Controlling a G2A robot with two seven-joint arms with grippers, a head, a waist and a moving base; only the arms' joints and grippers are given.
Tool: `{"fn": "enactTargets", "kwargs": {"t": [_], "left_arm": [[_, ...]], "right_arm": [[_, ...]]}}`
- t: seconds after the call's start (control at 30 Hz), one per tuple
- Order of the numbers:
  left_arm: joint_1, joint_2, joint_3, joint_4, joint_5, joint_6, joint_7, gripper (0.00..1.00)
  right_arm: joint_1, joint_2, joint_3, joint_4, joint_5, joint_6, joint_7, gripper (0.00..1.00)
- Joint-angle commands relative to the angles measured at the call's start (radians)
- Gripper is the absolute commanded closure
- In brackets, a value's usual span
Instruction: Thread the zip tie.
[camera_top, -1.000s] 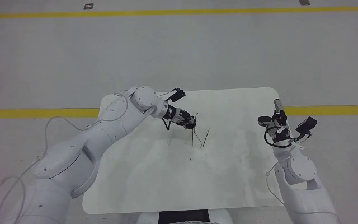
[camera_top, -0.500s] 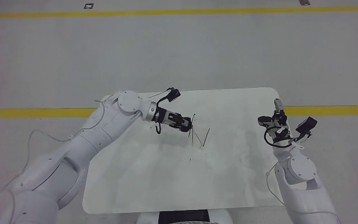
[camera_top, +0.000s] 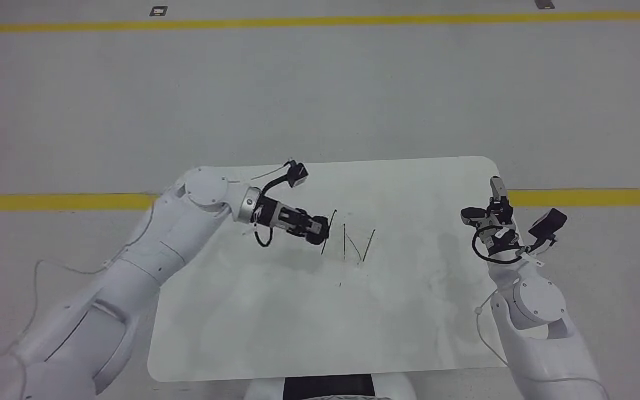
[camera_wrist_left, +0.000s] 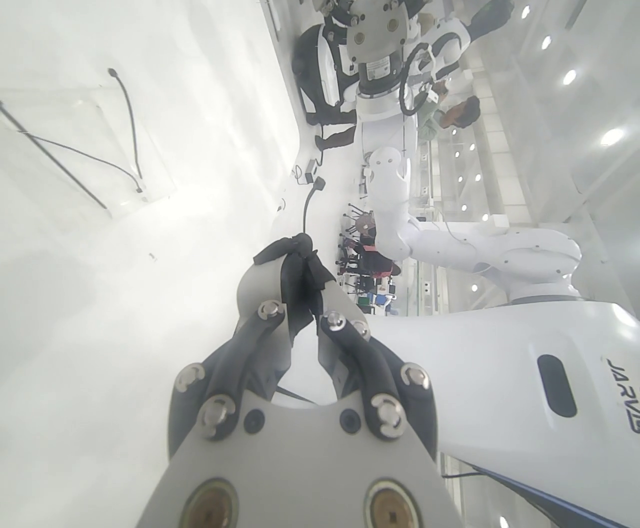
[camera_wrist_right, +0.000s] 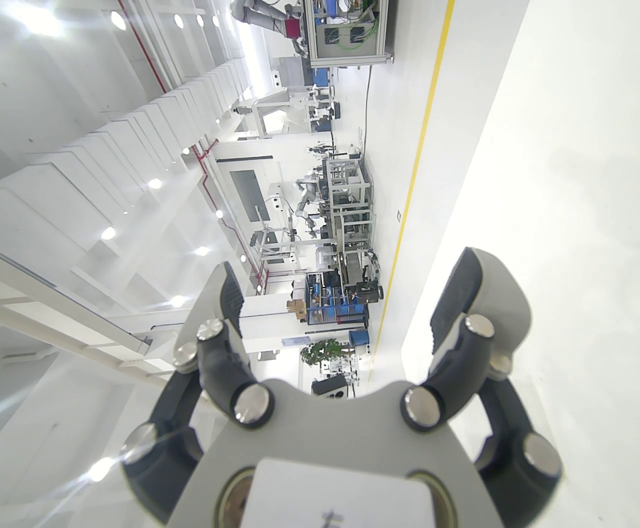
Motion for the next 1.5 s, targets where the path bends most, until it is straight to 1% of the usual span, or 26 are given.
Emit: {"fn": "enactTargets", "kwargs": {"t": [0.0,0.4,0.47,0.53,0.57,0.67,0.73,0.77,0.8,0.9,0.93,1.0,1.03,1.1,1.13,1.17,1.23,1.27,1.47], "left_arm": [[-0.001,0.000,0.002,0.000,-0.001,0.000,0.001,1.00],[0.001,0.000,0.003,-0.002,0.002,0.001,0.007,1.00],[0.005,0.004,0.002,-0.037,0.052,0.000,0.029,1.00],[0.014,0.011,-0.014,-0.063,0.059,0.000,0.022,1.00],[0.020,0.017,-0.031,-0.081,0.064,0.000,0.010,1.00],[0.041,0.031,-0.081,-0.112,0.076,0.000,-0.008,1.00],[0.057,0.045,-0.128,-0.153,0.110,0.000,-0.033,1.00],[0.068,0.052,-0.147,-0.175,0.131,0.000,-0.033,1.00],[0.081,0.063,-0.173,-0.209,0.168,0.000,-0.033,1.00],[0.122,0.086,-0.234,-0.280,0.217,0.000,-0.033,1.00],[0.141,0.095,-0.260,-0.314,0.238,0.000,-0.033,1.00],[0.166,0.108,-0.299,-0.351,0.276,0.000,-0.033,1.00],[0.181,0.115,-0.325,-0.378,0.316,0.000,-0.027,1.00],[0.208,0.124,-0.350,-0.429,0.384,0.000,-0.001,1.00],[0.226,0.131,-0.365,-0.469,0.444,0.000,0.021,1.00],[0.241,0.136,-0.371,-0.497,0.492,0.000,0.038,1.00],[0.270,0.144,-0.376,-0.552,0.540,0.000,0.057,1.00],[0.281,0.148,-0.382,-0.564,0.546,0.000,0.065,1.00],[0.281,0.148,-0.382,-0.564,0.546,0.000,0.065,1.00]], "right_arm": [[0.000,0.000,0.000,0.000,0.000,0.000,0.000,0.00],[0.000,0.000,0.000,0.000,0.000,0.000,0.000,0.00],[0.000,0.000,0.000,0.000,0.000,0.000,0.000,0.00],[0.000,0.000,0.000,0.000,0.000,0.000,0.000,0.00],[0.000,0.000,0.000,0.000,0.000,0.000,0.000,0.00],[0.000,0.000,0.000,0.000,0.000,0.000,0.000,0.00],[0.000,0.000,0.000,0.000,0.000,0.000,0.000,0.00],[0.000,0.000,0.000,0.000,0.000,0.000,0.000,0.00],[0.000,0.000,0.000,0.000,0.000,0.000,0.000,0.00],[0.000,0.000,0.000,0.000,0.000,0.000,0.000,0.00],[0.000,0.000,0.000,0.000,0.000,0.000,0.000,0.00],[0.000,0.000,0.000,0.000,0.000,0.000,0.000,0.00],[0.000,0.000,0.000,0.000,0.000,0.000,0.000,0.00],[0.000,0.000,0.000,0.000,0.000,0.000,0.000,0.00],[0.000,0.000,0.000,0.000,0.000,0.000,0.000,0.00],[0.000,0.000,0.000,0.000,0.000,0.000,0.000,0.00],[0.000,0.000,0.000,0.000,0.000,0.000,0.000,0.00],[0.000,0.000,0.000,0.000,0.000,0.000,0.000,0.00],[0.000,0.000,0.000,0.000,0.000,0.000,0.000,0.00]]}}
